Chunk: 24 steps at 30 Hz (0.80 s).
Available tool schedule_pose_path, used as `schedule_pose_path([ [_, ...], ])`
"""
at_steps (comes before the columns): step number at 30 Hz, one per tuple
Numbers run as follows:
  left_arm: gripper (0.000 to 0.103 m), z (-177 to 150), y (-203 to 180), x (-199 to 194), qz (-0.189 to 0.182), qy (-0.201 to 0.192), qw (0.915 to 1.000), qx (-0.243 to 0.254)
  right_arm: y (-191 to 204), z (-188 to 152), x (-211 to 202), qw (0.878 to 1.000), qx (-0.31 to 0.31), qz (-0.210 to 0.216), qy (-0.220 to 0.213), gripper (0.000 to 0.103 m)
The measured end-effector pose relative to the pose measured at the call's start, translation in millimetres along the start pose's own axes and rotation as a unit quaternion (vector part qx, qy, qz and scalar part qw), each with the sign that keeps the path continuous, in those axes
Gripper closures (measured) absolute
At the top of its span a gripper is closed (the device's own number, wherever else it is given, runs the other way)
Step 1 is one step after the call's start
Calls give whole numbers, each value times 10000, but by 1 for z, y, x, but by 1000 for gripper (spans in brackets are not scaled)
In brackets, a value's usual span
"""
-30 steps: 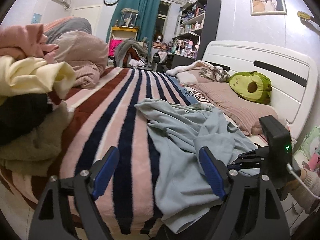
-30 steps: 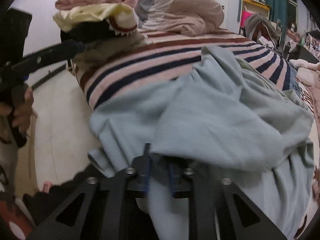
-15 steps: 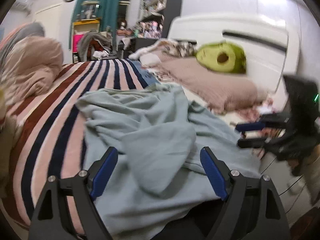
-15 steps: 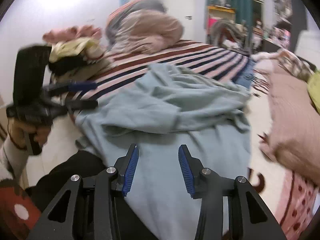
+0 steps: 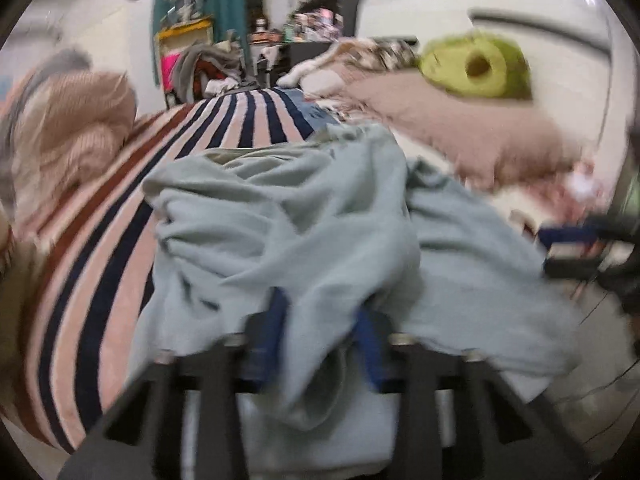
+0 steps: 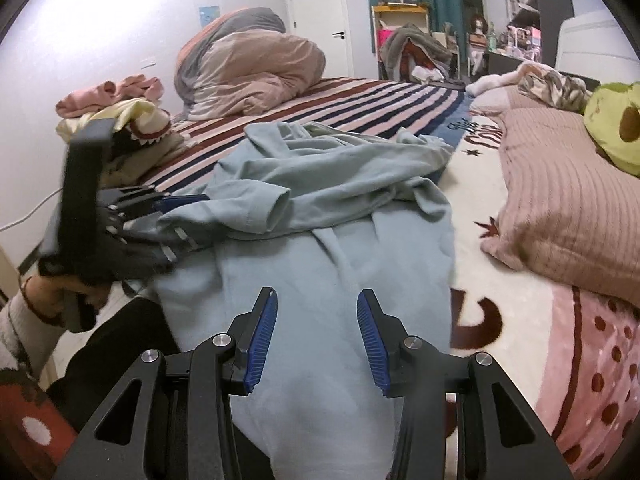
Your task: Fold small clothes
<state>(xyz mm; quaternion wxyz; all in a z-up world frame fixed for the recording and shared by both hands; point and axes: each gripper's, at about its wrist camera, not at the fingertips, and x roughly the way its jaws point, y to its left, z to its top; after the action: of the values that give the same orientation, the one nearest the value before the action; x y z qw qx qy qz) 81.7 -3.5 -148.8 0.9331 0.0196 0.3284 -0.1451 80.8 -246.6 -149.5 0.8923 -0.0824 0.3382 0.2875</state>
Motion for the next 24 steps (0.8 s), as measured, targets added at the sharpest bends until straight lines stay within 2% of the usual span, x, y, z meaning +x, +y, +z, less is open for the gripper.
schedule_pose_path([
  [1, 93, 1, 7, -5, -79, -54, 9998, -157, 0, 0, 0, 10000, 19, -11, 0, 66],
  [2, 95, 1, 16, -13, -106, -156, 9993, -316, 0, 1, 0, 10000, 34, -21, -5, 66],
  [7, 96, -7, 49, -45, -20, -499, 9954, -814, 1, 8, -2, 10000, 39, 0, -86, 66],
  [15, 95, -47, 91, -60, 96, -169, 9907, -1350, 5, 21, 4, 9998, 172, -128, 47, 66],
  [16, 90, -53, 94, -61, 51, -107, 9903, -1382, 6, 21, 5, 9997, 172, -145, 85, 66],
  [19, 60, -66, 99, -70, -107, -108, 9901, -1395, 8, 22, 12, 9994, 164, -201, 229, 66],
  [24, 52, -66, 108, -91, -215, -290, 9904, -1337, 4, 29, 24, 9979, 96, -503, 408, 66],
])
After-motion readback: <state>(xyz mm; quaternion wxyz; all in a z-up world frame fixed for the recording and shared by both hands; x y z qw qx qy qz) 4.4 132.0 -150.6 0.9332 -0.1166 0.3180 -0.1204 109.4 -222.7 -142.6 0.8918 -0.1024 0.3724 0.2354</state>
